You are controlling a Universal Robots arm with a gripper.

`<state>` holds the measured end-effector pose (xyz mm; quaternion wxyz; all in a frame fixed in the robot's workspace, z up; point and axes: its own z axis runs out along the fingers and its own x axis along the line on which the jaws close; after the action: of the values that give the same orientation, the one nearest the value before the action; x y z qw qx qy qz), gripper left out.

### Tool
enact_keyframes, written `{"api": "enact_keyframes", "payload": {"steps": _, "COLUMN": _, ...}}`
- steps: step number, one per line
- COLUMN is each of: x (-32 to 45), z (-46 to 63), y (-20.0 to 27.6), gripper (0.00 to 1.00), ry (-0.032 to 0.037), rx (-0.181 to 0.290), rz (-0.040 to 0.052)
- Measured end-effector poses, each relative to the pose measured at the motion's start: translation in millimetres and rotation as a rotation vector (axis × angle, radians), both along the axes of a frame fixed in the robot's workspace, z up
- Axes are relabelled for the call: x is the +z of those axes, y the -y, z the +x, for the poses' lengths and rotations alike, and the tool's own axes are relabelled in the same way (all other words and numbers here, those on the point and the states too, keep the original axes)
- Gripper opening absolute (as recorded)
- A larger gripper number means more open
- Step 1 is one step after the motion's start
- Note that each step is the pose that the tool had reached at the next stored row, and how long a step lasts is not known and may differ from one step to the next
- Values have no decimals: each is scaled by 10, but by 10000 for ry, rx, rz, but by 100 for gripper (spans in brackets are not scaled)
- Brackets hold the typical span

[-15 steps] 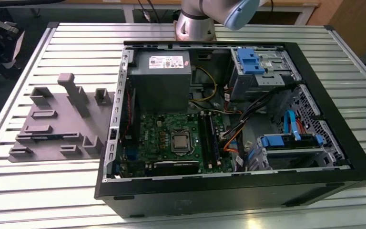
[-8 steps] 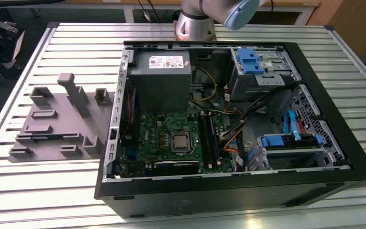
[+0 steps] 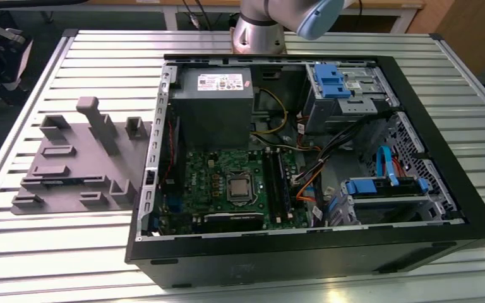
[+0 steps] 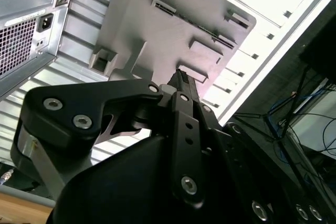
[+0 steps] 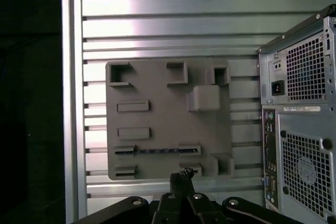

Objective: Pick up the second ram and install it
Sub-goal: 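Pick up the second ram and move it above second insertion slot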

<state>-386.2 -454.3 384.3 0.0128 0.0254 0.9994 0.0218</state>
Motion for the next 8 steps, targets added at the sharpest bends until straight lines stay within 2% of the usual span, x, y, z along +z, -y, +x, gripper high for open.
{"api": "enact_keyframes", "payload": {"steps": 8, "x": -7, "z": -4, "y": 3, "gripper": 11, "ry": 2, "rx": 956, "rz": 0}}
